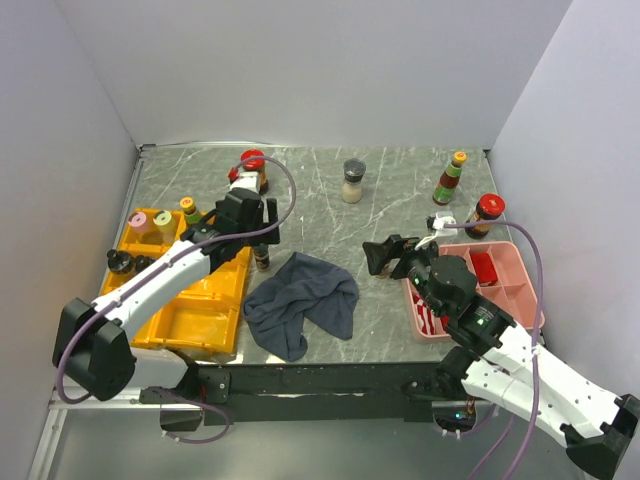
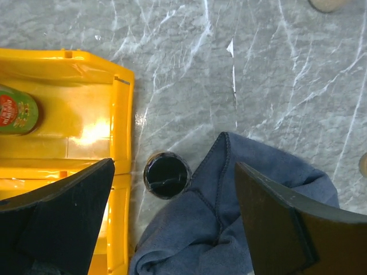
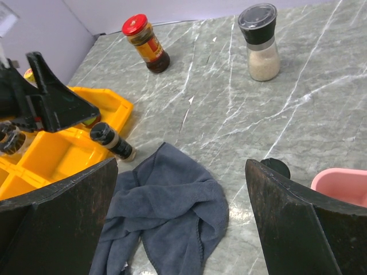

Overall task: Organize the condiment bottles
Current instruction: Pick up the bottle from the center of the board, then place the bottle in the storage box, then move the bottle to the center of the board.

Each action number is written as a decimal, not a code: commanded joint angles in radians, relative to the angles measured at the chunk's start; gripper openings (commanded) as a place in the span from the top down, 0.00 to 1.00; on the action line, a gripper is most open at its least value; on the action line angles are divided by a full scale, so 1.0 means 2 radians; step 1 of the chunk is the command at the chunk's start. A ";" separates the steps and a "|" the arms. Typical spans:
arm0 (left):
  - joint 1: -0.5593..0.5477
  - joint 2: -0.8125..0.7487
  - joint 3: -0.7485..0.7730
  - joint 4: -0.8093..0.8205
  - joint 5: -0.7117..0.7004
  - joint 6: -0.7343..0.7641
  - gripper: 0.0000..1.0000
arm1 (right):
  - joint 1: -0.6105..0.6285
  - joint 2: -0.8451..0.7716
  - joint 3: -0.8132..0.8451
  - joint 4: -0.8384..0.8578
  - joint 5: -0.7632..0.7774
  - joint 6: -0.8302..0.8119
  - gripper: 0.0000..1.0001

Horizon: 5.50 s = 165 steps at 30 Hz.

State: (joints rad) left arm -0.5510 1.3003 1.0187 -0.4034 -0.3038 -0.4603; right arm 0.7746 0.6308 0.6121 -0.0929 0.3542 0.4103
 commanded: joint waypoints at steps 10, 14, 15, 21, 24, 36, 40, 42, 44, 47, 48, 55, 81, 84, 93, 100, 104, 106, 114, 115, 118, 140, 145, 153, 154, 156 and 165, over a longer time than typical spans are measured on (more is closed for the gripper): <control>-0.007 0.085 -0.001 0.025 -0.017 -0.008 0.33 | -0.001 0.020 -0.002 0.027 0.006 -0.003 0.00; -0.009 0.098 -0.008 0.022 -0.018 -0.021 0.41 | -0.001 0.013 -0.009 0.033 0.008 -0.003 0.00; -0.010 0.100 -0.009 0.020 -0.019 -0.023 0.44 | -0.001 0.013 -0.009 0.034 0.008 -0.002 0.00; -0.011 0.102 -0.010 0.004 -0.043 -0.035 0.68 | -0.001 0.021 -0.007 0.033 0.004 -0.001 0.00; -0.011 0.100 -0.002 -0.011 -0.056 -0.044 0.92 | -0.001 0.019 -0.010 0.035 0.003 -0.001 0.00; -0.011 0.066 0.038 -0.079 -0.159 -0.148 0.99 | -0.001 0.004 -0.015 0.032 0.005 -0.001 0.00; -0.011 0.071 0.079 -0.120 -0.185 -0.177 0.99 | -0.001 0.004 -0.015 0.033 0.004 -0.001 0.00; -0.011 0.075 0.095 -0.162 -0.223 -0.202 0.99 | -0.001 0.004 -0.015 0.032 0.005 -0.002 0.00; -0.010 0.073 0.110 -0.186 -0.246 -0.238 0.99 | -0.001 0.003 -0.015 0.032 0.007 -0.002 0.00; -0.011 0.064 0.116 -0.218 -0.282 -0.270 0.99 | -0.001 0.004 -0.016 0.033 0.006 -0.002 0.00; -0.010 0.061 0.117 -0.225 -0.297 -0.279 0.99 | -0.001 0.004 -0.015 0.033 0.006 -0.002 0.00; 0.034 0.023 0.080 -0.270 -0.318 -0.373 0.99 | -0.001 0.006 -0.015 0.032 0.008 -0.003 0.00; 0.113 -0.007 -0.056 -0.213 -0.347 -0.485 0.79 | -0.001 0.004 -0.015 0.031 0.003 -0.002 0.00; 0.118 -0.007 -0.073 -0.177 -0.335 -0.457 0.78 | -0.001 0.002 -0.015 0.031 0.003 -0.002 0.00; 0.124 0.002 -0.075 -0.188 -0.345 -0.469 0.57 | -0.001 0.004 -0.015 0.030 0.002 -0.001 0.00; 0.124 0.008 -0.076 -0.189 -0.342 -0.469 0.49 | -0.001 0.002 -0.016 0.030 0.002 -0.001 0.00; 0.124 0.019 -0.068 -0.212 -0.348 -0.484 0.46 | -0.001 0.003 -0.015 0.030 0.002 0.000 0.00; 0.124 0.025 -0.063 -0.216 -0.348 -0.487 0.44 | -0.001 0.002 -0.015 0.030 0.002 -0.001 0.00; 0.124 0.019 -0.034 -0.255 -0.350 -0.492 0.30 | -0.001 0.002 -0.016 0.031 0.001 -0.001 0.00; 0.124 0.009 -0.032 -0.254 -0.350 -0.488 0.30 | -0.001 0.003 -0.016 0.031 0.001 -0.001 0.00; 0.124 -0.021 -0.027 -0.242 -0.341 -0.459 0.27 | -0.001 0.005 -0.016 0.031 -0.001 -0.001 0.00; 0.059 -0.131 -0.055 0.076 0.018 -0.085 0.01 | -0.002 0.096 0.033 -0.066 0.118 0.073 0.00; 0.013 -0.106 -0.032 0.080 0.058 -0.060 0.01 | -0.009 0.159 0.071 -0.135 0.139 0.095 0.00; -0.003 -0.124 -0.043 0.066 0.024 -0.069 0.00 | -0.061 0.208 0.085 -0.121 0.084 0.062 0.21; -0.003 -0.127 -0.043 0.062 0.017 -0.071 0.01 | -0.065 0.221 0.089 -0.122 0.080 0.061 0.23; -0.004 -0.139 -0.045 0.057 0.021 -0.075 0.01 | -0.077 0.236 0.100 -0.123 0.075 0.057 0.25; -0.003 -0.220 -0.053 0.027 0.015 -0.078 0.01 | -0.100 0.294 0.104 -0.097 0.027 0.047 0.29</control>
State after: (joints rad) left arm -0.5552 0.9401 0.9119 -0.3351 -0.2428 -0.6147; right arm 0.5812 1.1843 0.7738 -0.3248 0.4431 0.5217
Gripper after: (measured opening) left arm 0.994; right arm 0.719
